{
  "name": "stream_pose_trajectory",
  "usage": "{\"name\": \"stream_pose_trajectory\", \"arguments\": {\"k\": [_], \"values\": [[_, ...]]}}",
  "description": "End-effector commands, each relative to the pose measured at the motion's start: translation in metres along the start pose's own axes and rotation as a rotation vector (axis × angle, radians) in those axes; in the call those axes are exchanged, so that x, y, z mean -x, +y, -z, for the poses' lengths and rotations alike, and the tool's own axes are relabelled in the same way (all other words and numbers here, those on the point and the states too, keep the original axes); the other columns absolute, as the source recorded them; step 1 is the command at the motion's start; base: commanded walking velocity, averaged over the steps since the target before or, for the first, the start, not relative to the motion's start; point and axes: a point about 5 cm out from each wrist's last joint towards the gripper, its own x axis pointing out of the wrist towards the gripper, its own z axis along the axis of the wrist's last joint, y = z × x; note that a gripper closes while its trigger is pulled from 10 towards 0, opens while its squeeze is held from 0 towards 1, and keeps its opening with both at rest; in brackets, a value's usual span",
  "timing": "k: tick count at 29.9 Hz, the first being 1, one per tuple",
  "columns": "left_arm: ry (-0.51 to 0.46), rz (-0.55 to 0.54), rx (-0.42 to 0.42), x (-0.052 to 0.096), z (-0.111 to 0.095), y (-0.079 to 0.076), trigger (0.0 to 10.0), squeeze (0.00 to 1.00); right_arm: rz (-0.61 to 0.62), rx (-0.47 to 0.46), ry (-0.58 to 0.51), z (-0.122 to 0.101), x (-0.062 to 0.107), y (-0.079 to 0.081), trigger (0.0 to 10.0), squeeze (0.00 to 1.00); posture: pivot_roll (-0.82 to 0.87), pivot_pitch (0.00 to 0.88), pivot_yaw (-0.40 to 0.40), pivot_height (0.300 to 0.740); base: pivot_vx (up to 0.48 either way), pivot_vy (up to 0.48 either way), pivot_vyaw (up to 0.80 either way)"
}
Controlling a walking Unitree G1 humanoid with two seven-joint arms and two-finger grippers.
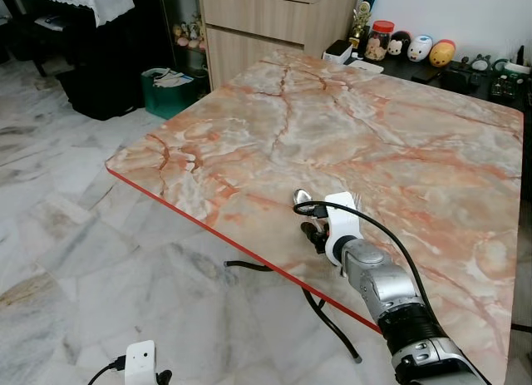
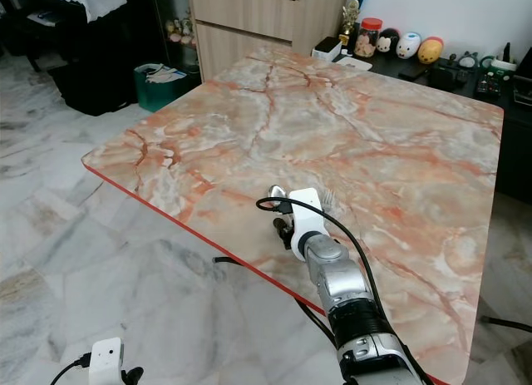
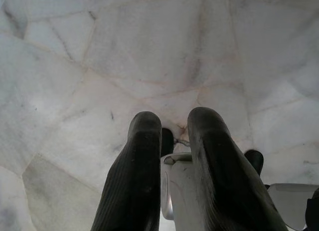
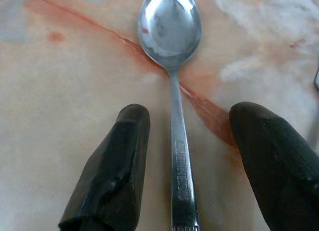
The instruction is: Setting the table
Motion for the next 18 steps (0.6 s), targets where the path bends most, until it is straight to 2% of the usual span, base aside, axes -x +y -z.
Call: {"name": "stream_pose_trajectory", "arguments": {"k": [1, 2, 3, 5, 6, 7, 9, 10, 11, 12, 18], "values": [[0.023, 0.004, -0.001, 0.0009, 0.0054, -0.0004, 10.0, 0.00, 0.006, -0.004, -0.011, -0.0038, -0.0009, -0.0016, 9.4, 0.00, 0.02, 0.029, -0.016, 0.740, 0.000, 0.000, 0.00], [0.023, 0.004, -0.001, 0.0009, 0.0054, -0.0003, 10.0, 0.00, 0.004, -0.005, -0.012, -0.0037, -0.0009, -0.0013, 6.7, 0.00, 0.02, 0.031, -0.016, 0.740, 0.000, 0.000, 0.00], [0.023, 0.003, -0.001, 0.0009, 0.0054, -0.0001, 10.0, 0.00, -0.001, -0.008, -0.012, -0.0032, -0.0012, -0.0005, 1.5, 0.00, 0.02, 0.031, -0.016, 0.740, 0.000, 0.000, 0.00], [0.023, 0.001, 0.000, 0.0009, 0.0054, 0.0001, 10.0, 0.00, -0.005, -0.012, -0.012, -0.0027, -0.0016, 0.0006, 1.5, 0.00, 0.02, 0.034, -0.016, 0.740, 0.000, 0.000, 0.00], [0.023, 0.001, 0.000, 0.0009, 0.0054, 0.0002, 10.0, 0.00, -0.007, -0.015, -0.012, -0.0024, -0.0018, 0.0011, 1.6, 0.00, 0.02, 0.034, -0.016, 0.740, 0.000, 0.000, 0.00], [0.024, 0.000, 0.001, 0.0009, 0.0054, 0.0003, 10.0, 0.00, -0.013, -0.023, -0.010, -0.0016, -0.0022, 0.0021, 3.7, 0.00, 0.02, 0.034, -0.016, 0.740, 0.000, 0.000, 0.00], [0.024, 0.000, 0.000, 0.0009, 0.0053, 0.0005, 10.0, 0.00, -0.023, -0.024, -0.007, -0.0008, -0.0024, 0.0036, 3.8, 0.00, 0.02, 0.034, -0.015, 0.740, 0.000, 0.000, 0.00], [0.024, 0.000, 0.000, 0.0009, 0.0053, 0.0005, 10.0, 0.00, -0.031, -0.021, -0.008, -0.0005, -0.0027, 0.0047, 8.9, 0.00, 0.02, 0.034, -0.015, 0.740, 0.000, 0.000, 0.00], [0.024, 0.000, 0.000, 0.0009, 0.0053, 0.0005, 10.0, 0.00, -0.032, -0.020, -0.009, -0.0005, -0.0028, 0.0050, 8.9, 0.00, 0.02, 0.034, -0.015, 0.740, 0.000, 0.000, 0.00], [0.024, 0.001, 0.000, 0.0009, 0.0053, 0.0006, 10.0, 0.00, -0.033, -0.018, -0.009, 0.0001, -0.0030, 0.0056, 10.0, 0.00, 0.02, 0.034, -0.014, 0.740, 0.000, 0.000, 0.00], [0.025, 0.001, 0.000, 0.0009, 0.0053, 0.0006, 10.0, 0.00, -0.034, -0.016, -0.006, 0.0013, -0.0032, 0.0061, 10.0, 0.00, 0.02, 0.034, -0.014, 0.740, 0.000, 0.000, 0.00]]}}
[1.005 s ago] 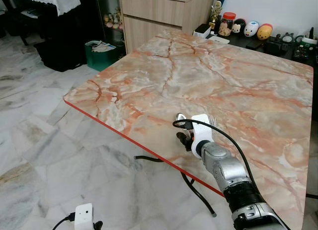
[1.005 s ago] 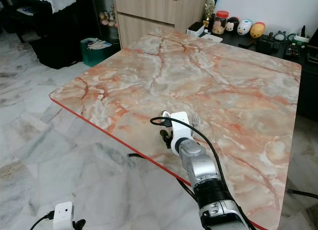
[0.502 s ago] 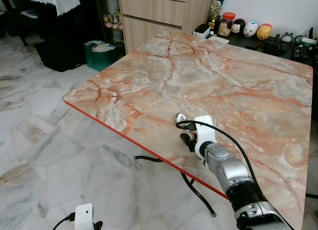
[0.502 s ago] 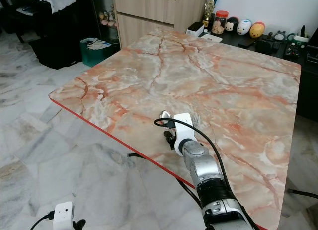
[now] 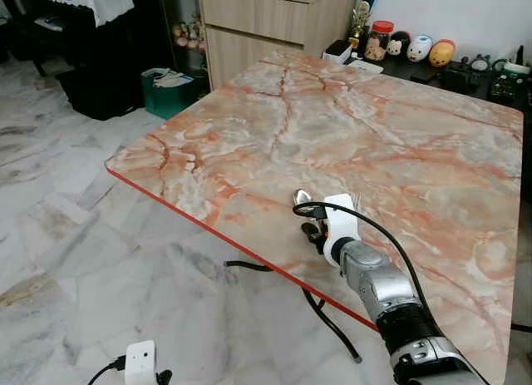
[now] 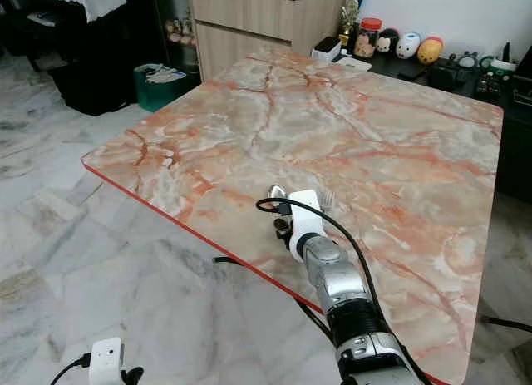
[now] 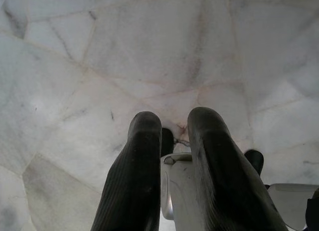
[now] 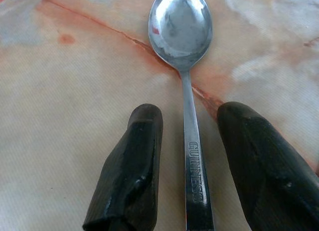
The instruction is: Setting the table
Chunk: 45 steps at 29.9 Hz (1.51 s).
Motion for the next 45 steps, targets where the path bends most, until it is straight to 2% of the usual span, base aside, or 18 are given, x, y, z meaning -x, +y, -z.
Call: {"name": "stream_pose_trajectory", "arguments": {"k": [1, 2, 3, 4, 33, 40, 41, 42, 43, 44, 45], "values": [[0.025, 0.002, 0.000, 0.001, 0.005, 0.001, 10.0, 0.00, -0.006, 0.002, 0.006, 0.000, -0.001, 0.002, 7.6, 0.00, 0.03, 0.037, -0.015, 0.740, 0.000, 0.000, 0.00], [0.025, 0.002, 0.000, 0.001, 0.005, 0.000, 10.0, 0.00, -0.006, 0.002, 0.006, 0.000, -0.001, 0.002, 7.6, 0.00, 0.03, 0.037, -0.015, 0.740, 0.000, 0.000, 0.00], [0.025, 0.002, 0.000, 0.001, 0.005, 0.000, 10.0, 0.00, -0.006, 0.003, 0.005, 0.000, -0.001, 0.002, 2.2, 0.00, 0.03, 0.037, -0.015, 0.740, 0.000, 0.000, 0.00], [0.026, 0.002, 0.001, 0.001, 0.005, 0.000, 10.0, 0.00, -0.008, 0.003, 0.003, 0.000, -0.001, 0.002, 0.0, 0.00, 0.03, 0.037, -0.015, 0.740, 0.000, 0.000, 0.00], [0.026, 0.003, 0.000, 0.001, 0.006, 0.000, 10.0, 0.00, -0.028, 0.018, 0.001, 0.004, -0.003, 0.008, 0.0, 0.00, 0.03, 0.037, -0.018, 0.740, 0.000, 0.000, 0.00], [0.029, 0.000, -0.013, 0.001, 0.006, 0.000, 10.0, 0.00, -0.036, 0.021, -0.097, -0.008, -0.001, 0.012, 0.0, 0.00, 0.03, 0.036, -0.018, 0.740, 0.000, 0.000, 0.00], [0.029, -0.001, -0.016, 0.001, 0.006, 0.000, 10.0, 0.00, -0.036, 0.015, -0.168, -0.017, 0.001, 0.013, 10.0, 0.00, 0.03, 0.036, -0.018, 0.740, 0.000, 0.000, 0.00], [0.029, -0.001, -0.016, 0.001, 0.006, 0.000, 10.0, 0.00, -0.036, 0.015, -0.168, -0.017, 0.001, 0.013, 10.0, 0.00, 0.03, 0.036, -0.018, 0.740, 0.000, 0.000, 0.00], [0.030, -0.002, -0.018, 0.001, 0.006, 0.001, 10.0, 0.00, -0.042, 0.019, -0.272, -0.031, 0.005, 0.015, 10.0, 0.00, 0.02, 0.028, -0.014, 0.740, 0.000, 0.000, 0.00], [0.030, -0.002, -0.018, 0.001, 0.006, 0.001, 10.0, 0.00, -0.042, 0.019, -0.272, -0.031, 0.005, 0.015, 10.0, 0.00, 0.02, 0.028, -0.014, 0.740, 0.000, 0.000, 0.00], [0.030, -0.001, -0.021, 0.001, 0.006, 0.001, 10.0, 0.00, -0.049, 0.005, -0.365, -0.041, 0.009, 0.018, 10.0, 0.00, 0.02, 0.018, -0.013, 0.740, 0.000, 0.000, 0.00]]}}
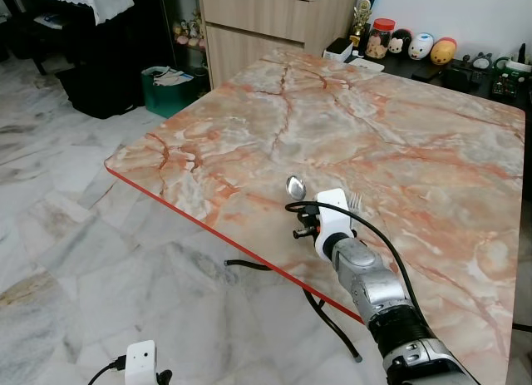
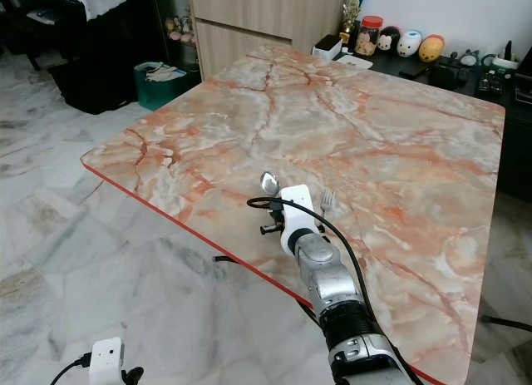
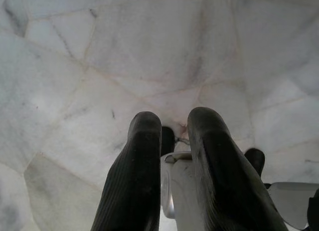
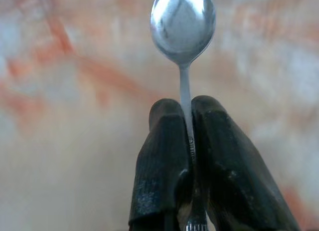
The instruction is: Setting the table
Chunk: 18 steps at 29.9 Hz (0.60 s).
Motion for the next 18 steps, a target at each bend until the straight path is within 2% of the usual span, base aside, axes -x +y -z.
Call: {"name": "stream_pose_trajectory", "arguments": {"k": [1, 2, 7, 9, 10, 14, 15, 16, 18], "values": [[0.032, 0.000, -0.015, 0.001, 0.007, 0.001, 10.0, 0.00, 0.019, -0.009, -0.206, -0.029, 0.006, 0.002, 10.0, 0.00, 0.02, 0.011, -0.014, 0.740, 0.000, 0.000, 0.00], [0.032, 0.000, -0.015, 0.001, 0.007, 0.001, 10.0, 0.00, 0.019, -0.009, -0.206, -0.029, 0.006, 0.002, 10.0, 0.00, 0.02, 0.011, -0.014, 0.740, 0.000, 0.000, 0.00], [0.033, -0.006, -0.009, 0.002, 0.009, 0.000, 10.0, 0.00, 0.139, 0.021, -0.395, -0.036, 0.027, -0.005, 10.0, 0.00, 0.02, 0.000, -0.014, 0.740, 0.000, 0.000, 0.00], [0.034, -0.007, -0.012, 0.002, 0.010, 0.000, 10.0, 0.00, 0.182, 0.056, -0.452, -0.038, 0.035, -0.010, 10.0, 0.00, 0.02, 0.000, -0.014, 0.740, 0.000, 0.000, 0.00], [0.035, -0.009, -0.018, 0.002, 0.010, 0.000, 10.0, 0.00, 0.211, 0.106, -0.499, -0.040, 0.041, -0.013, 10.0, 0.00, 0.01, 0.000, -0.013, 0.740, 0.000, 0.000, 0.00], [0.036, -0.010, -0.020, 0.002, 0.011, 0.000, 10.0, 0.00, 0.236, 0.088, -0.513, -0.038, 0.045, -0.016, 10.0, 0.00, 0.01, 0.000, -0.009, 0.740, 0.000, 0.000, 0.00], [0.036, -0.007, -0.023, 0.002, 0.011, 0.000, 10.0, 0.00, 0.227, 0.119, -0.518, -0.036, 0.048, -0.016, 10.0, 0.00, 0.01, 0.000, -0.011, 0.740, 0.000, 0.000, 0.00], [0.031, -0.006, -0.026, 0.002, 0.011, 0.000, 10.0, 0.00, 0.210, 0.193, -0.539, -0.036, 0.052, -0.017, 10.0, 0.00, 0.01, 0.000, -0.013, 0.740, 0.000, 0.000, 0.00], [0.027, -0.008, -0.022, 0.002, 0.011, 0.000, 10.0, 0.00, 0.221, 0.190, -0.541, -0.037, 0.053, -0.021, 10.0, 0.00, 0.01, 0.000, -0.013, 0.740, 0.000, 0.000, 0.00]]}}
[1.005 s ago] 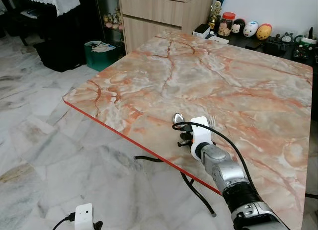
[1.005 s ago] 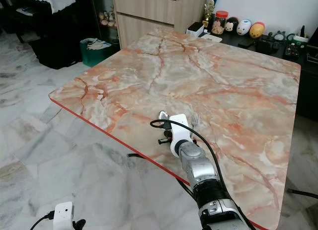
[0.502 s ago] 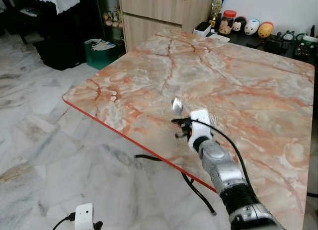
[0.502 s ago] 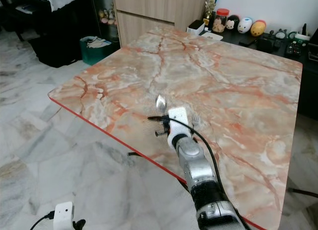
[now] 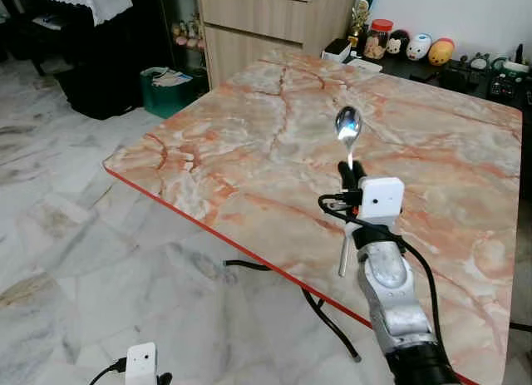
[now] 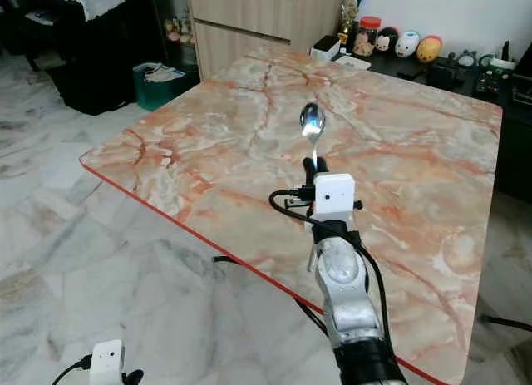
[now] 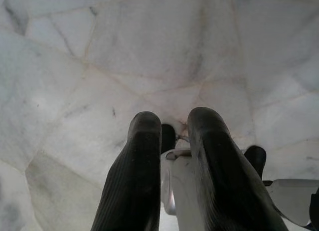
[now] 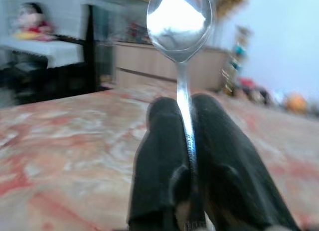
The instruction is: Setting the table
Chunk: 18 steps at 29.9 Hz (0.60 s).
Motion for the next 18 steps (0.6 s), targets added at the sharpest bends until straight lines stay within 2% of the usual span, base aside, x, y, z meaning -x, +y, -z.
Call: {"name": "stream_pose_trajectory", "arguments": {"k": [1, 4, 8, 10, 12, 18], "values": [[0.015, -0.006, -0.011, 0.001, 0.006, 0.000, 10.0, 0.00, 0.009, 0.002, -0.026, -0.005, 0.001, -0.003, 10.0, 0.00, 0.00, 0.000, -0.016, 0.740, 0.000, 0.000, 0.00], [0.014, -0.008, -0.011, 0.002, 0.007, 0.000, 10.0, 0.00, 0.037, -0.015, -0.031, -0.007, -0.002, -0.009, 10.0, 0.00, 0.00, 0.000, -0.015, 0.740, 0.000, 0.000, 0.00], [0.006, -0.004, -0.010, 0.001, 0.005, 0.000, 10.0, 0.00, 0.139, -0.002, -0.082, -0.018, -0.011, -0.019, 10.0, 0.00, 0.00, 0.000, -0.011, 0.740, 0.000, 0.000, 0.00], [0.003, -0.005, -0.004, 0.001, 0.005, -0.001, 10.0, 0.00, 0.196, 0.018, -0.091, -0.022, -0.013, -0.029, 10.0, 0.00, 0.00, 0.000, -0.011, 0.740, 0.000, 0.000, 0.00], [0.002, -0.006, -0.003, 0.001, 0.004, -0.001, 10.0, 0.00, 0.246, -0.001, -0.086, -0.022, -0.014, -0.038, 10.0, 0.00, 0.00, 0.000, -0.010, 0.740, 0.000, 0.000, 0.00], [-0.004, -0.016, 0.009, 0.001, 0.003, -0.002, 10.0, 0.00, 0.172, 0.028, -0.011, -0.006, -0.002, -0.044, 10.0, 0.00, 0.02, 0.021, -0.015, 0.740, 0.000, 0.000, 0.00]]}}
